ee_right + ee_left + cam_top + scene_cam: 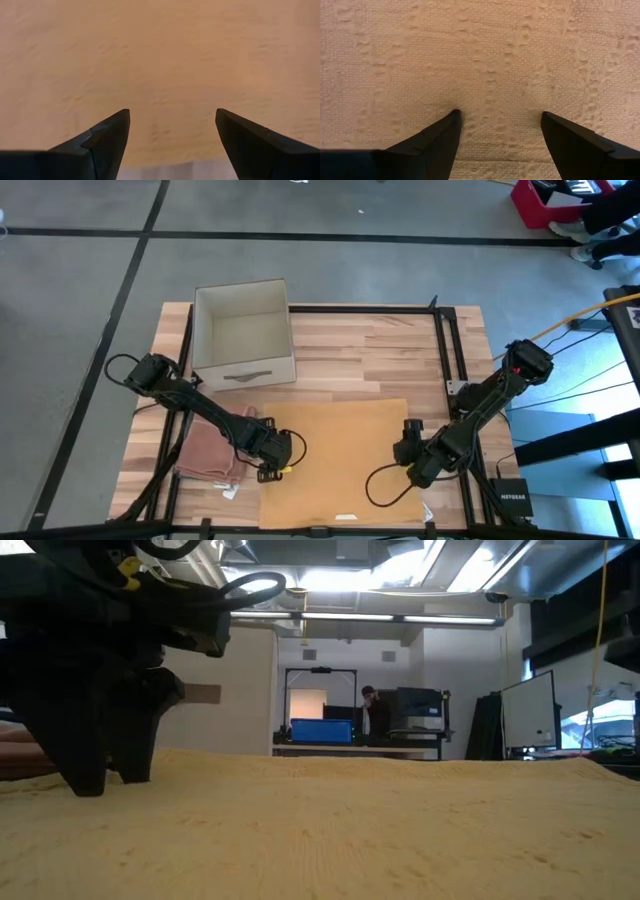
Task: Fold towel
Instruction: Fold the yellow towel
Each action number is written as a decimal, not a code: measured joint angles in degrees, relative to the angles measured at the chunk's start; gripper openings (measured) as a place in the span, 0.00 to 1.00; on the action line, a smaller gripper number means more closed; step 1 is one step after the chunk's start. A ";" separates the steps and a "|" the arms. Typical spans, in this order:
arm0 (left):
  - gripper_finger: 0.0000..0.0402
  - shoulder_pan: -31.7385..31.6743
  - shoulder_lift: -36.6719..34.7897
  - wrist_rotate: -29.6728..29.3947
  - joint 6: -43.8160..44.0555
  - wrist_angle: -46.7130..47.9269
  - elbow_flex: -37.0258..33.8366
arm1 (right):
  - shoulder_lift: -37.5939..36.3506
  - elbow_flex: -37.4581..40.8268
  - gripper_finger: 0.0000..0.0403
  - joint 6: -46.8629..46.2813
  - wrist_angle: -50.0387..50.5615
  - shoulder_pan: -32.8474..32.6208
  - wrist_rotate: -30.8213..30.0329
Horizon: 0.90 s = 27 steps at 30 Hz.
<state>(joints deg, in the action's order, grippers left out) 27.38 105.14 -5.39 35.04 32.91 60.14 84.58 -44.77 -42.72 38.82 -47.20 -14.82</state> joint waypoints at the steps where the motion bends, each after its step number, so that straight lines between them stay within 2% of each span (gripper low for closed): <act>1: 0.67 0.00 0.01 0.00 0.03 0.00 -0.01 | 0.00 0.00 0.74 0.73 -0.02 -0.02 1.23; 8: 0.67 0.00 0.10 -0.66 -0.05 0.00 -0.09 | 0.00 0.88 0.74 2.38 -0.64 3.30 5.14; 13: 0.67 0.00 0.13 -0.96 0.10 0.22 -0.17 | 0.00 4.70 0.74 2.50 -7.85 4.96 11.27; 17: 0.67 0.00 0.18 -0.98 0.12 0.22 -0.20 | -0.02 6.02 0.74 2.45 -6.74 4.92 8.87; 24: 0.67 0.07 0.18 -1.07 0.12 0.22 -0.20 | -0.07 4.08 0.74 4.16 -5.53 4.87 11.46; 27: 0.67 0.07 0.18 -1.07 0.12 0.22 -0.20 | -0.09 2.75 0.74 4.81 -3.81 4.85 10.15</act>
<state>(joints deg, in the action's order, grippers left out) 27.44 105.32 -6.46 35.16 33.12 59.94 84.49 -42.03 -37.91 35.01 -42.35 -4.67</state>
